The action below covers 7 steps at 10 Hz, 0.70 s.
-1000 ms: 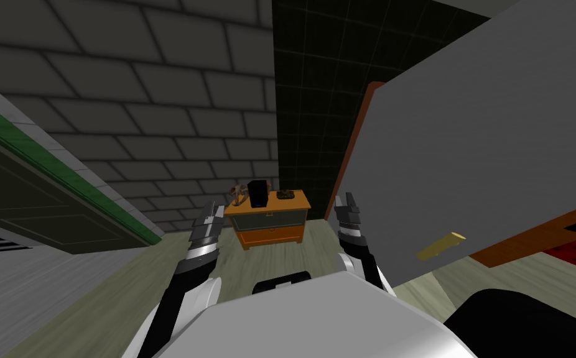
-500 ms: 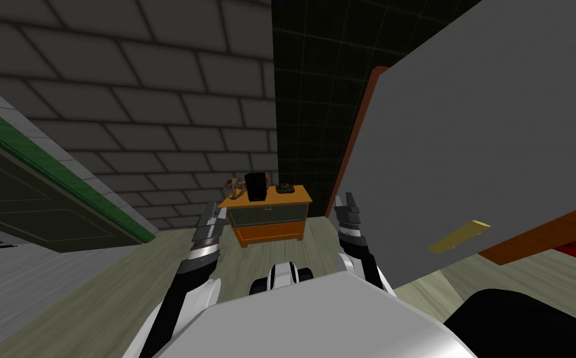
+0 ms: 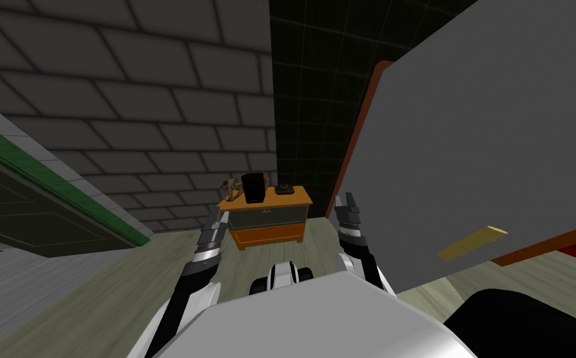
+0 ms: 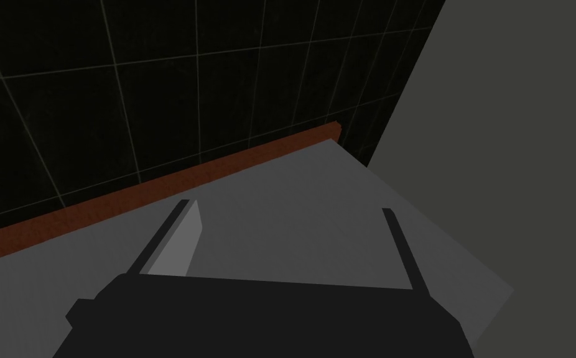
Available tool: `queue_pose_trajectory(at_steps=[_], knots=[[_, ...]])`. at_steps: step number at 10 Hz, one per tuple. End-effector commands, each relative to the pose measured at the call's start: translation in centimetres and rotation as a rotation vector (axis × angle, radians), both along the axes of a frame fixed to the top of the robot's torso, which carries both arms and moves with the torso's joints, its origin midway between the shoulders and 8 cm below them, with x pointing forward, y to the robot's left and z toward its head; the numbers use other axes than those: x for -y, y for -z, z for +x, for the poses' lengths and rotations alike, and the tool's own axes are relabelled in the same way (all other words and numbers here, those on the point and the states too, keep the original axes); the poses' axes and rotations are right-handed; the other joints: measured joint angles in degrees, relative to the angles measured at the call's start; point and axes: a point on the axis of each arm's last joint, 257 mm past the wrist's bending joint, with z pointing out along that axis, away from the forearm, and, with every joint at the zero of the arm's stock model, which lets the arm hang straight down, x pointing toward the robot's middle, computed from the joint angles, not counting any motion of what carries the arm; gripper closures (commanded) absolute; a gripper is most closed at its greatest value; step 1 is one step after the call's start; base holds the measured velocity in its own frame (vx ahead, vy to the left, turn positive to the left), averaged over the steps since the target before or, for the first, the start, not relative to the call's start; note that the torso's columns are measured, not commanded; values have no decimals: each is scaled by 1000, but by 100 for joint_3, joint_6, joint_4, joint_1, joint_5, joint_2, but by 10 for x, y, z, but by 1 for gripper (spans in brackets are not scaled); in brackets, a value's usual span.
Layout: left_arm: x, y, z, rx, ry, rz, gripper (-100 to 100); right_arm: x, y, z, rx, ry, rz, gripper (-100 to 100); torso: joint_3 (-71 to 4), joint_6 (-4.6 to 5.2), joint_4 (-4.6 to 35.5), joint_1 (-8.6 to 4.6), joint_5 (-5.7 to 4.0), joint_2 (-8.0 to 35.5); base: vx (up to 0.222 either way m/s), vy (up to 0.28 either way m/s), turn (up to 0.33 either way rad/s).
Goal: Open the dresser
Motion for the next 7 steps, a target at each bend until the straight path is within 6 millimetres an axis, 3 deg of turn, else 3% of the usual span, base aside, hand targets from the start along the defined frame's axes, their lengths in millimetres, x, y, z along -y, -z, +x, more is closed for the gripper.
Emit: queue_pose_trajectory(at_steps=[1, 7], knots=[[-2, 24, 3, -21, 6, 15, -100, 0, 0, 0, 0, 0, 0, 0, -2, 0, -1, -1, -1, -3, 76, -28, -16], [-6, 76, 3, -67, 19, 45, -100, 0, 0, 0, 0, 0, 0, 0, 1, 0, 0, 0, 0, 0, 76, -20, -15]])
